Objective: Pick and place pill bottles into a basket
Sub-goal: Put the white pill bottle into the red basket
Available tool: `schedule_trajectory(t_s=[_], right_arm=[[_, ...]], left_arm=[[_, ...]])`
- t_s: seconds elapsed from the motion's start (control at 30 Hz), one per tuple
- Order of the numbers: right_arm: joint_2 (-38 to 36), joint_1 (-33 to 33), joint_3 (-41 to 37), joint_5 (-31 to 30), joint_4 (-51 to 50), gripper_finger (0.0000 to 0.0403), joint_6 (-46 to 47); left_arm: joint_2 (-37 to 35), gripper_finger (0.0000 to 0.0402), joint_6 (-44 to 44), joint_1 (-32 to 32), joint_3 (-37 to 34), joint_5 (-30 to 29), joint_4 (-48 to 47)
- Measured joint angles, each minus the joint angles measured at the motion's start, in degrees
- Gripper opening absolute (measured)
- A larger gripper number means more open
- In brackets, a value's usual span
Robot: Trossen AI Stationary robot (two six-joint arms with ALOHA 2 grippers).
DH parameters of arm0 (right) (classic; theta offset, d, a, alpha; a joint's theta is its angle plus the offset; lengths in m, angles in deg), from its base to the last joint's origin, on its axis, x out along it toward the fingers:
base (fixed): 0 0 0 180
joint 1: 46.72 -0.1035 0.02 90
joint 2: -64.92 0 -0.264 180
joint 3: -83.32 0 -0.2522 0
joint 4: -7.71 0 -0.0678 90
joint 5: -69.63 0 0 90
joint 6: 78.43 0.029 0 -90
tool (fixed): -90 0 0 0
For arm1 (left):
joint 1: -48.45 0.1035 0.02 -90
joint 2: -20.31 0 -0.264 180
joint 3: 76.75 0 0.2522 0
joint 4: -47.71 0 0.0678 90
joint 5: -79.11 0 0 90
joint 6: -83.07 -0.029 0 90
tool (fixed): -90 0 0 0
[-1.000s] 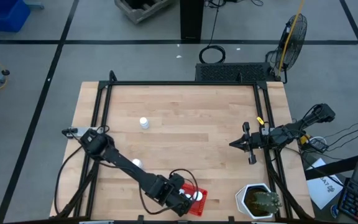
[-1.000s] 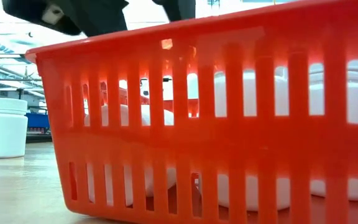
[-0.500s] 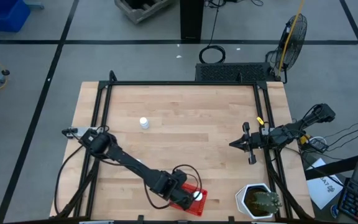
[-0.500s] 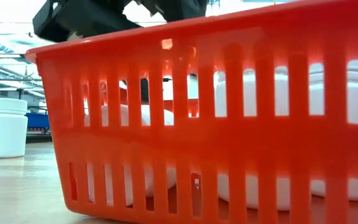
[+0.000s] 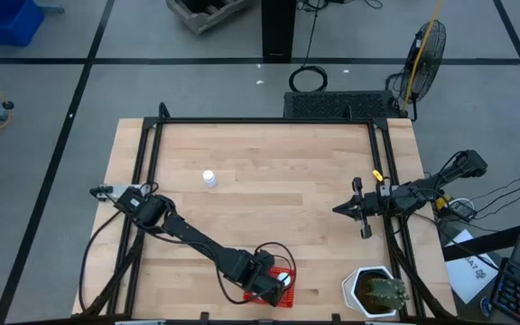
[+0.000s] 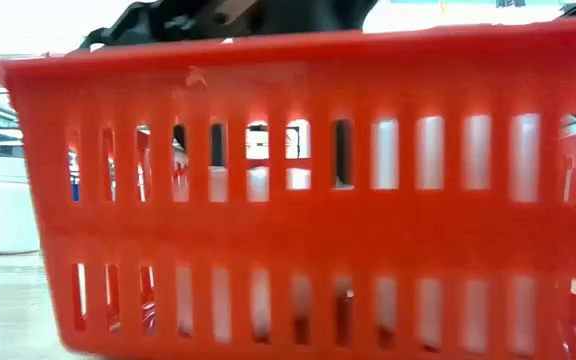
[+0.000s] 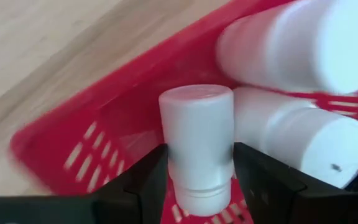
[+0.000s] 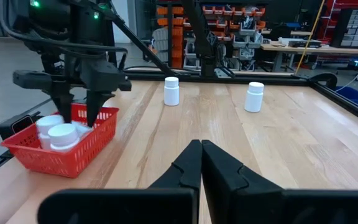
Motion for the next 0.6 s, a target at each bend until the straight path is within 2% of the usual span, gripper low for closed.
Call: schedule_trajectory(t_s=[0.43, 0.6], right_arm=[[0.2, 0.0, 0.0, 0.0, 0.1, 0.0004, 0.0], [0.3, 0.0, 0.0, 0.0, 0.1, 0.0004, 0.0]], left_arm=[[1.4, 0.0186, -4.3, 0.5, 0.1, 4.1, 2.1], [1.4, 0.0186, -9.2, 0.5, 0.1, 4.8, 2.4]])
